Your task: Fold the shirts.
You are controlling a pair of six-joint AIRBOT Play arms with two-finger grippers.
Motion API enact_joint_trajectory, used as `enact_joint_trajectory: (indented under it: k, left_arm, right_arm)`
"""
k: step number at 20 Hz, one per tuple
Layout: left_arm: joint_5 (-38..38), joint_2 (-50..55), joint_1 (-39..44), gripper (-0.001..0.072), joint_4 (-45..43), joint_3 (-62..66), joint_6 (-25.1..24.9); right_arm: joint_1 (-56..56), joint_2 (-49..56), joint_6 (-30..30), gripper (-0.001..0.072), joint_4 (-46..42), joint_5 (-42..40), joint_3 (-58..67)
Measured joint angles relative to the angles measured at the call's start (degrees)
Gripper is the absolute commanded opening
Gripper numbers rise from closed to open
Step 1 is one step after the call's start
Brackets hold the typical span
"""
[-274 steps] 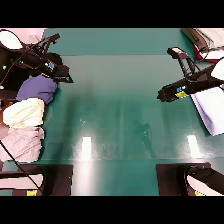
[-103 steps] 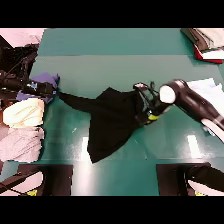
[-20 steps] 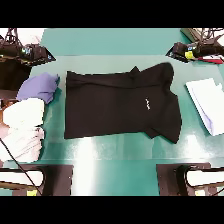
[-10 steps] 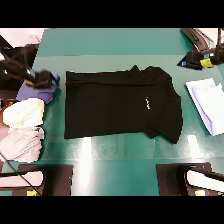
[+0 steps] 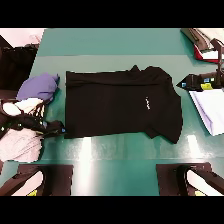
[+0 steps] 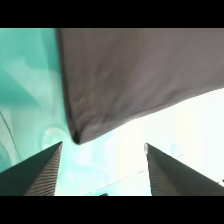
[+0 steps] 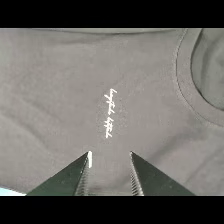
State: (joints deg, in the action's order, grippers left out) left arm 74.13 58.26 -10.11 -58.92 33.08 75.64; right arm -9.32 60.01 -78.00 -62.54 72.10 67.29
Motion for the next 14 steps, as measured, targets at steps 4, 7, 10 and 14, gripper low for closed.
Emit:
enact_joint_trajectory:
  k: [4,7,10,14]
  left_arm:
    - [-4.17,-1.57,0.02,0.0600,3.32,-5.22,0.42]
    - [-6.14,-1.88,0.09,0.0599,5.77,-6.78,0.68]
    - [-8.26,-1.90,0.13,0.0077,6.91,-7.48,0.96]
    - [-8.76,-1.99,0.11,0.0022,7.82,-6.97,0.92]
  right_arm:
    - [0.00,-1.90,0.07,0.0285,0.55,-0.37,-1.49]
    - [0.02,-2.40,0.09,0.0285,1.07,-0.39,-1.84]
    - [0.13,-2.60,0.09,0.0285,1.33,-0.15,-1.97]
    - [-1.44,-2.67,0.13,0.0286,1.29,2.25,-2.03]
